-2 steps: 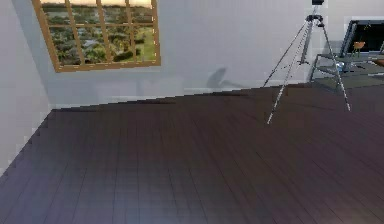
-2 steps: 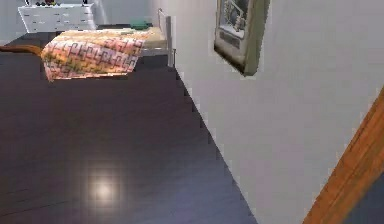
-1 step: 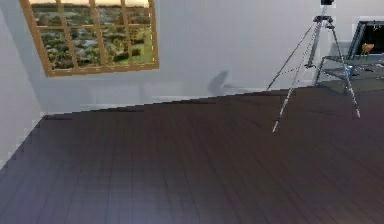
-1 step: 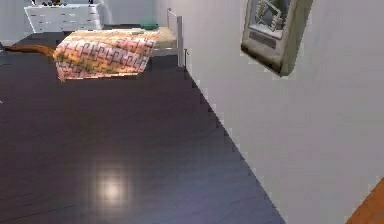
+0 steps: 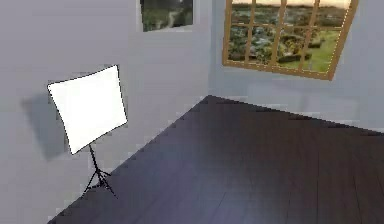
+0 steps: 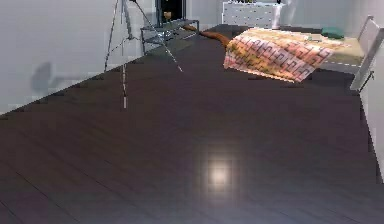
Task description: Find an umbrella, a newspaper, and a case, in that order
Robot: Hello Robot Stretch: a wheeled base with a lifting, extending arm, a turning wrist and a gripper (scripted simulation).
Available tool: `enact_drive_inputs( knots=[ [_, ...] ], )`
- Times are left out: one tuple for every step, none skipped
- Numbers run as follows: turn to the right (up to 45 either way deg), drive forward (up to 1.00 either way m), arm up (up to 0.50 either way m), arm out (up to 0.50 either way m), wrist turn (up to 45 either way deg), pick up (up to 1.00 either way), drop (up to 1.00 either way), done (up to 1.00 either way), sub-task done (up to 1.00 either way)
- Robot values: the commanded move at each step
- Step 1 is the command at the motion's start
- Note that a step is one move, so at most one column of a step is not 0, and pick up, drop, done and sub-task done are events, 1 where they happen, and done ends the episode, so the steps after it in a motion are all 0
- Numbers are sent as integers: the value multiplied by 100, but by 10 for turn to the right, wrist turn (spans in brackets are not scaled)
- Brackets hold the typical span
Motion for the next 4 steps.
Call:
enact_drive_inputs(
  knots=[
    [-300, 0, 0, 0, 0, 0, 0, 0, 0],
    [0, 0, 0, 0, 0, 0, 0, 0, 100],
    [-450, 0, 0, 0, 0, 0, 0, 0, 0],
    [-450, 0, 0, 0, 0, 0, 0, 0, 0]
  ],
)
